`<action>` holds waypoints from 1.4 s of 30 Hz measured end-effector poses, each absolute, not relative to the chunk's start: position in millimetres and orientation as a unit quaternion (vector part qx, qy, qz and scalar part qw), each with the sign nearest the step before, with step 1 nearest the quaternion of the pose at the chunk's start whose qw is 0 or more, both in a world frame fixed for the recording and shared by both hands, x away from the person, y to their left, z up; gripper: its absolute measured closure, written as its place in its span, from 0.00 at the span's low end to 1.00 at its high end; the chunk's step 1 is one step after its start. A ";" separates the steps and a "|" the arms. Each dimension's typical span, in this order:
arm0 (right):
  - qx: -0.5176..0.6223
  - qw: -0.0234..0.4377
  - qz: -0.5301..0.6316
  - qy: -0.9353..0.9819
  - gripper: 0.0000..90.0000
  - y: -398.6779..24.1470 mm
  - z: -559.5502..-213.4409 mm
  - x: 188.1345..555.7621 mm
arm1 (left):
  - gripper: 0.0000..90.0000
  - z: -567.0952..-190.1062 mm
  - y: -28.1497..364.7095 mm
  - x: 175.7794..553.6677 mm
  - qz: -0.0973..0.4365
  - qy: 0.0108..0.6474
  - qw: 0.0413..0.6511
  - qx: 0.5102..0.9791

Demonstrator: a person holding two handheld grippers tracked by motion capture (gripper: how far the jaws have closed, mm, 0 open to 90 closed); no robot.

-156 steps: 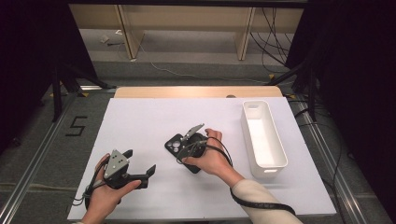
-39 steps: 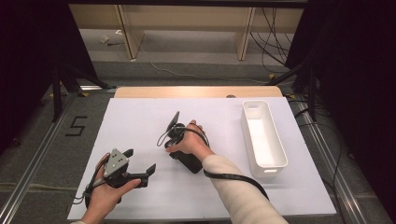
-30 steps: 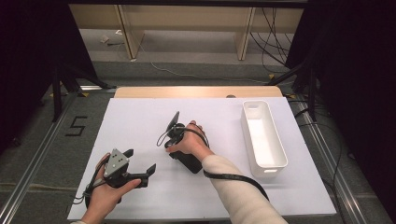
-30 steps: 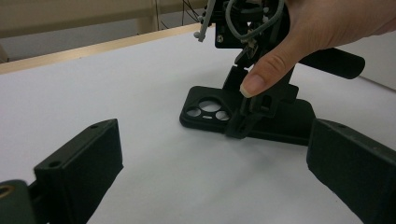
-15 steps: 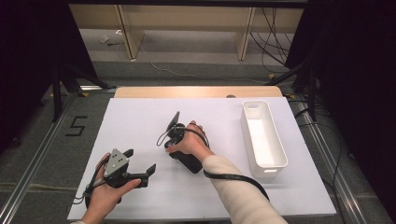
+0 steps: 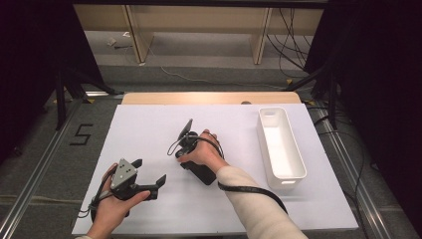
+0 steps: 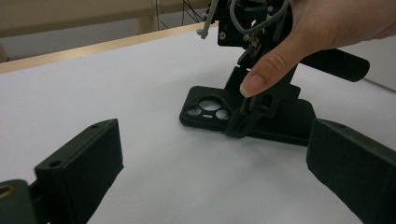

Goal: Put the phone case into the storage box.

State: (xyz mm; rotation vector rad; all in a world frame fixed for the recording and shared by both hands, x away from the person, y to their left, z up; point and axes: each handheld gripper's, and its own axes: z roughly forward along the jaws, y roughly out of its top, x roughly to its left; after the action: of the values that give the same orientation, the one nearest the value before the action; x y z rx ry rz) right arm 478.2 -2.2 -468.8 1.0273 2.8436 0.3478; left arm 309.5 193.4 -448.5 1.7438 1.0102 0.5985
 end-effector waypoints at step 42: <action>0.345 0.055 0.180 0.919 0.17 -20.2 -433.2 467.2 | 0.04 -448.7 193.7 309.8 0.248 0.419 0.495 0.720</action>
State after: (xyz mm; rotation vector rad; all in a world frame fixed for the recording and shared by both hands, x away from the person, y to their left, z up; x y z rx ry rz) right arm 467.2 -20.2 -433.2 1.0487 2.7905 0.5479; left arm 309.8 193.7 -448.7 1.7446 1.0157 0.6018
